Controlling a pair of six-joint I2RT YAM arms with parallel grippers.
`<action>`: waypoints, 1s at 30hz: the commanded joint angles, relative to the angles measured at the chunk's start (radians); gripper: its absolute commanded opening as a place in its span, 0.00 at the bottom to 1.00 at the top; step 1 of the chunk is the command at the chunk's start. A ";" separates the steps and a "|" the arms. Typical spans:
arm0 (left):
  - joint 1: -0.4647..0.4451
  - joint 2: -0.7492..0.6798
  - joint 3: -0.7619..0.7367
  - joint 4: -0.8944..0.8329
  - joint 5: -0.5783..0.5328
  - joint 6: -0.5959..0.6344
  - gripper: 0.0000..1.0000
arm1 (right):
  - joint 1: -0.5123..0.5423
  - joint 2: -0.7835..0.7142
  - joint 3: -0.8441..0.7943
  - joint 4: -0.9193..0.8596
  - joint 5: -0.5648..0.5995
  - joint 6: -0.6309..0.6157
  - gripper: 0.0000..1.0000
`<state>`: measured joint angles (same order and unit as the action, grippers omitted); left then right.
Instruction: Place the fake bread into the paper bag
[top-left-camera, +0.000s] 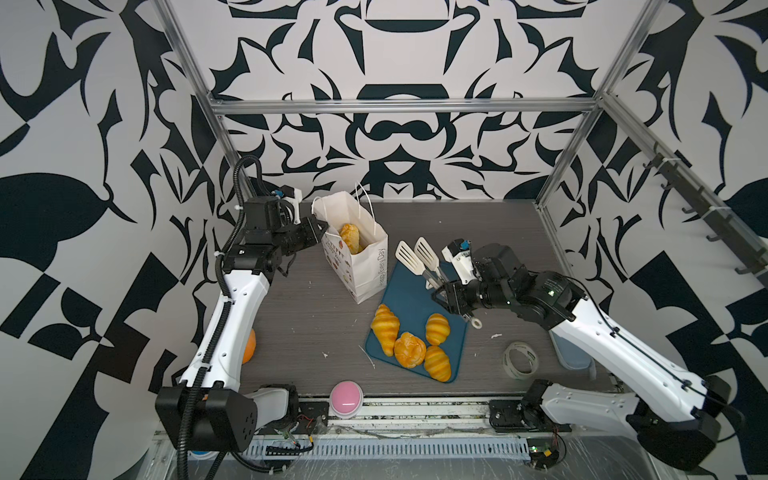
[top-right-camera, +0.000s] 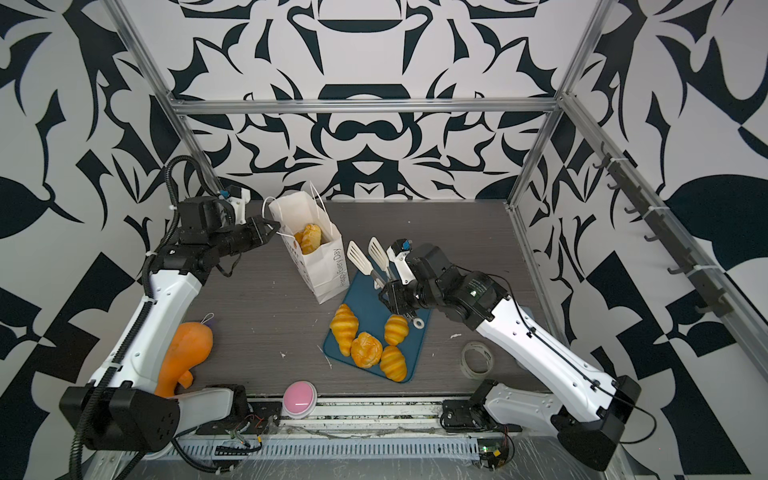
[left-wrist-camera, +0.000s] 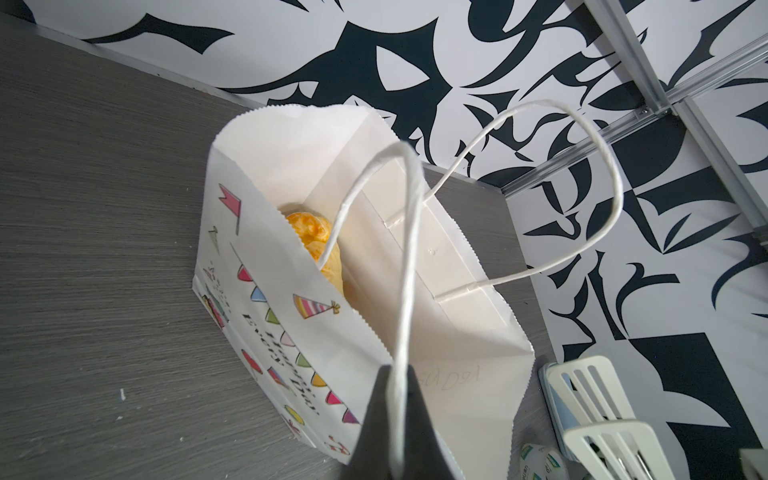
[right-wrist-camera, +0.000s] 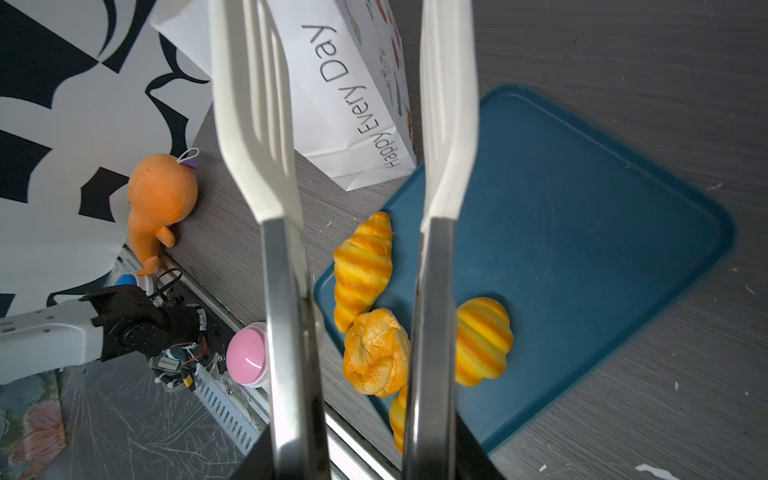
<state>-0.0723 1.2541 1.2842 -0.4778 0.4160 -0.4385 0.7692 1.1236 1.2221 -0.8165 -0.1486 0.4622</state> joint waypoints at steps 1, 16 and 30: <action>0.002 -0.006 -0.016 0.006 0.018 -0.007 0.00 | -0.001 -0.041 -0.011 -0.038 0.034 0.019 0.46; 0.002 -0.003 -0.016 0.007 0.017 -0.008 0.00 | -0.001 0.011 -0.114 -0.222 0.095 0.069 0.47; 0.002 -0.001 -0.017 0.006 0.014 -0.008 0.00 | -0.001 0.008 -0.213 -0.251 0.078 0.094 0.49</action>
<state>-0.0723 1.2541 1.2839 -0.4755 0.4160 -0.4450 0.7692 1.1549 1.0172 -1.0534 -0.0738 0.5369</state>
